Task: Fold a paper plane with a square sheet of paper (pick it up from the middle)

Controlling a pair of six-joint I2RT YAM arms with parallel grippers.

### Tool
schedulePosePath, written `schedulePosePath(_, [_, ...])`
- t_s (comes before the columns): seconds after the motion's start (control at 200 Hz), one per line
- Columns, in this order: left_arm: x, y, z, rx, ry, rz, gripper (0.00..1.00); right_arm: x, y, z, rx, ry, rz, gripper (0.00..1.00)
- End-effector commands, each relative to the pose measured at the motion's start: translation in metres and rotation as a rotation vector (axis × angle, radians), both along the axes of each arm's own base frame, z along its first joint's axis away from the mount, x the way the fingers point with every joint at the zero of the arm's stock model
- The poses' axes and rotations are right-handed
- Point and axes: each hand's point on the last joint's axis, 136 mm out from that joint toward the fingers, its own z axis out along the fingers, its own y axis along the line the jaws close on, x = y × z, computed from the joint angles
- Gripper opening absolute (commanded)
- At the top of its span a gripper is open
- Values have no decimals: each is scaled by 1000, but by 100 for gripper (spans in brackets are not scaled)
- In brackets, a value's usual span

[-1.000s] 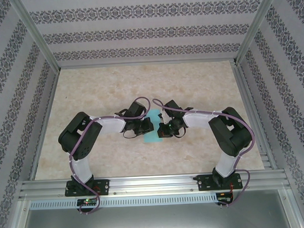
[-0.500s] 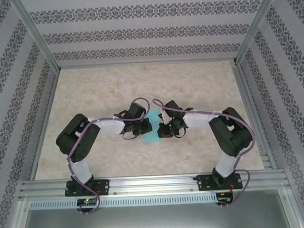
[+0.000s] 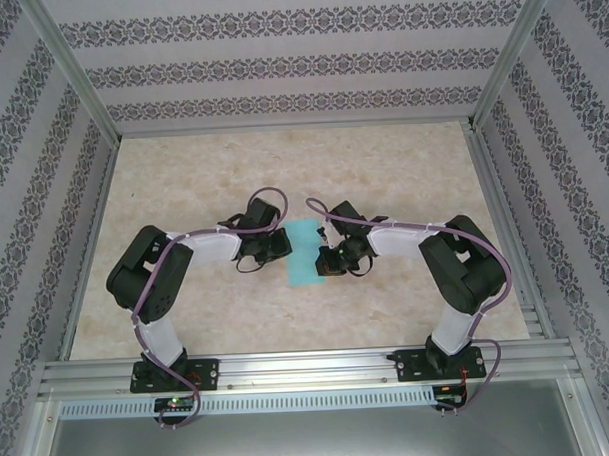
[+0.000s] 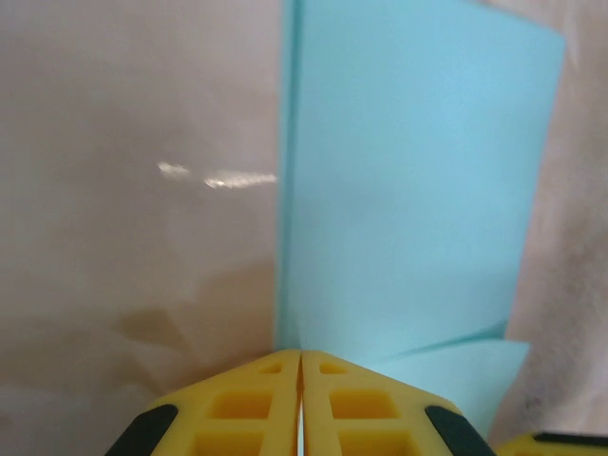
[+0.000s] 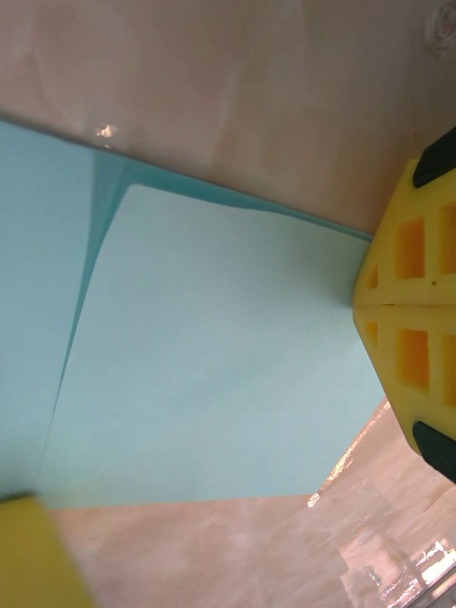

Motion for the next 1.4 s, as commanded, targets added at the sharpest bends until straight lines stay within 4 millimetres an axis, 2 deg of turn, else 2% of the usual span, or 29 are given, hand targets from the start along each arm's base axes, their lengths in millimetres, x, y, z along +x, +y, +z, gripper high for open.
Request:
schedulePosePath(0.0, [12, 27, -9, 125, -4, 19, 11, -33, -58, -48, -276, 108, -26, 0])
schedulePosePath(0.145, [16, 25, 1, 104, -22, -7, 11, -31, -55, -45, -263, 102, -29, 0])
schedulePosePath(0.28, [15, 6, 34, -24, -87, -59, 11, -24, -43, -33, -208, 82, -38, 0])
schedulePosePath(0.375, [7, -12, 53, -142, -118, -93, 11, -13, -30, -16, -140, 48, -45, 0])
schedulePosePath(0.47, [-6, -29, 53, -220, -97, -122, 11, 1, -13, 8, -52, 3, -53, 0])
schedulePosePath(0.57, [-18, -41, 43, -234, -71, -148, 10, 12, 8, 36, 61, -34, -38, 1])
schedulePosePath(0.659, [-23, -48, 35, -237, -53, -162, 9, 15, 22, 49, 128, -46, -25, 2])
schedulePosePath(0.999, [-25, -52, 13, -209, -4, -165, 7, 12, 24, 26, 62, -15, -14, 1])
schedulePosePath(1.399, [-26, -36, -10, -98, 62, -108, 7, 17, 21, 8, 15, 6, -4, 1])
